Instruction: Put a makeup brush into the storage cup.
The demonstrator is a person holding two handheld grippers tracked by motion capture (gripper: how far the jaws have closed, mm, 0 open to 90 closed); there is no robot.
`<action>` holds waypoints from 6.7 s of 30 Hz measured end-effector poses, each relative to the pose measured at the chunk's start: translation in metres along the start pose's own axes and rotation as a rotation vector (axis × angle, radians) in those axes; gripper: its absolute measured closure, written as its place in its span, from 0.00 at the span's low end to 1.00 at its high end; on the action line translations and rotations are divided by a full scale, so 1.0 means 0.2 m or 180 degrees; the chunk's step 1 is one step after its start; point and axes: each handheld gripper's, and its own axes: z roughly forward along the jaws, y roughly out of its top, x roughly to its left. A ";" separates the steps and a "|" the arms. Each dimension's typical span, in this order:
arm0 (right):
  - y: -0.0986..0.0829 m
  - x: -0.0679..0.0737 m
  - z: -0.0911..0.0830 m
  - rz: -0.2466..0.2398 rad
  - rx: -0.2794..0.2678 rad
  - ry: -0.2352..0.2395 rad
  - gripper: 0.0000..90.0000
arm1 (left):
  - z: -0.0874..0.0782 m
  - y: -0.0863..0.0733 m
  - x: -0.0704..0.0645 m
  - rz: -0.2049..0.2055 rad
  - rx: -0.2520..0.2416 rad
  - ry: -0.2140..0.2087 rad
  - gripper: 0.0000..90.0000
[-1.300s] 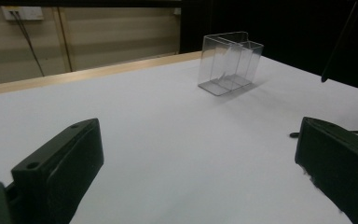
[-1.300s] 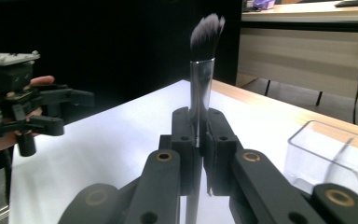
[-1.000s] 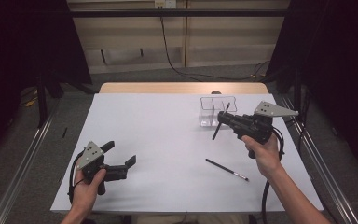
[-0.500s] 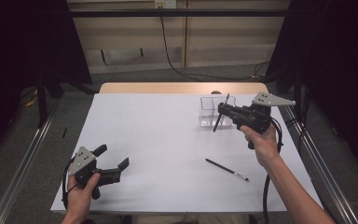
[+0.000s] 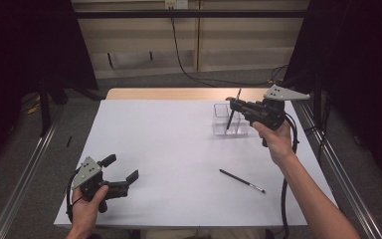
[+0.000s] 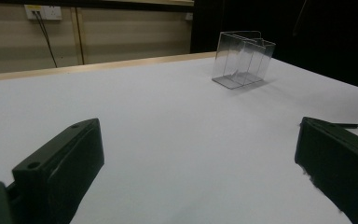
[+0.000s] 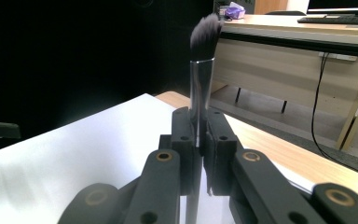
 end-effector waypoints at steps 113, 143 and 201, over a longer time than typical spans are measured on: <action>-0.18 -0.24 0.42 0.0286 0.0301 -0.0539 0.58 | -0.04 0.01 -0.03 0.0169 0.0027 0.0058 0.03; -0.19 -0.19 0.33 0.0196 0.0140 -0.0470 0.01 | -0.04 0.00 0.02 0.0145 0.0056 0.0108 0.02; -0.41 0.01 -0.31 0.0245 -0.0044 -0.0616 0.02 | -0.05 0.01 0.01 0.0147 0.0027 0.0115 0.02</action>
